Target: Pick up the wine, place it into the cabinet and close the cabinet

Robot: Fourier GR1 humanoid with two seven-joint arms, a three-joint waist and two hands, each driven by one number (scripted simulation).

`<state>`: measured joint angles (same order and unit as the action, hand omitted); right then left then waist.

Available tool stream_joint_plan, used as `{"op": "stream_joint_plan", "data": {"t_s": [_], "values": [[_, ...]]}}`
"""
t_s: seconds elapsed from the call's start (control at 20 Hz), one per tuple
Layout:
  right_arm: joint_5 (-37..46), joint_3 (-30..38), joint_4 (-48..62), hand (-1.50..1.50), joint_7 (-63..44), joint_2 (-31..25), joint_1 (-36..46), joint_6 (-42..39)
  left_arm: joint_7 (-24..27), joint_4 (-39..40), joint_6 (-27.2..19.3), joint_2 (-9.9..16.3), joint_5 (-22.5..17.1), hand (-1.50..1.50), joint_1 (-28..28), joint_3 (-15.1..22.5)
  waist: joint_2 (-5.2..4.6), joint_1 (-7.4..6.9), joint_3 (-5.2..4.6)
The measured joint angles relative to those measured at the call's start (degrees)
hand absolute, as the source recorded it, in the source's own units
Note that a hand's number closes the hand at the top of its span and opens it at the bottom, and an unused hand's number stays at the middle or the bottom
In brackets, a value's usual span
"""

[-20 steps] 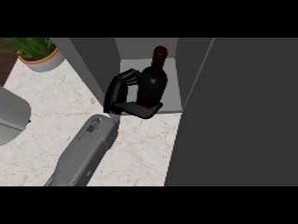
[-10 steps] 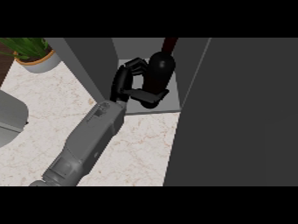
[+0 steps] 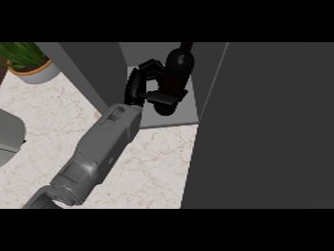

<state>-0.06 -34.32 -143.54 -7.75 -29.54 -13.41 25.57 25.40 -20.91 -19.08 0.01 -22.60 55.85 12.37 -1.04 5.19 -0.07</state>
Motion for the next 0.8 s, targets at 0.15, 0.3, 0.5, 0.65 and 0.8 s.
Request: {"op": "stream_joint_plan", "data": {"t_s": [0.15, 0.3, 0.5, 0.65, 0.8], "values": [[-0.2, 0.1, 0.0, -1.5, 0.9, -0.1, -0.8, -0.5, 0.6, 2.8, 0.2, 0.0, -1.1, 1.5, 1.4, -1.3, -0.1, 0.25, 0.0], [-0.4, 0.1, 0.1, -1.5, 1.6, 0.1, -1.4, -1.0, 0.7, 5.3, 0.1, 0.0, -2.0, 1.5, 3.1, -2.5, -0.28, 0.56, 0.0], [-0.7, 0.4, 0.3, -1.5, 2.7, -0.1, -2.2, -1.9, 2.0, 8.2, -0.5, 0.5, -2.1, 1.5, 4.8, -3.7, -0.58, 0.89, 0.01], [-0.9, 0.5, 0.4, -1.5, 3.8, 0.0, -2.8, -2.7, 3.0, 10.0, -1.0, 1.3, -1.9, 1.5, 6.0, -4.3, -0.77, 1.27, 0.02], [-1.1, 0.2, 0.4, -1.5, 4.7, -0.2, -3.7, -3.3, 3.8, 11.7, -2.1, 1.9, -1.2, -1.5, 7.1, -4.3, -0.84, 1.69, 0.01]]}}
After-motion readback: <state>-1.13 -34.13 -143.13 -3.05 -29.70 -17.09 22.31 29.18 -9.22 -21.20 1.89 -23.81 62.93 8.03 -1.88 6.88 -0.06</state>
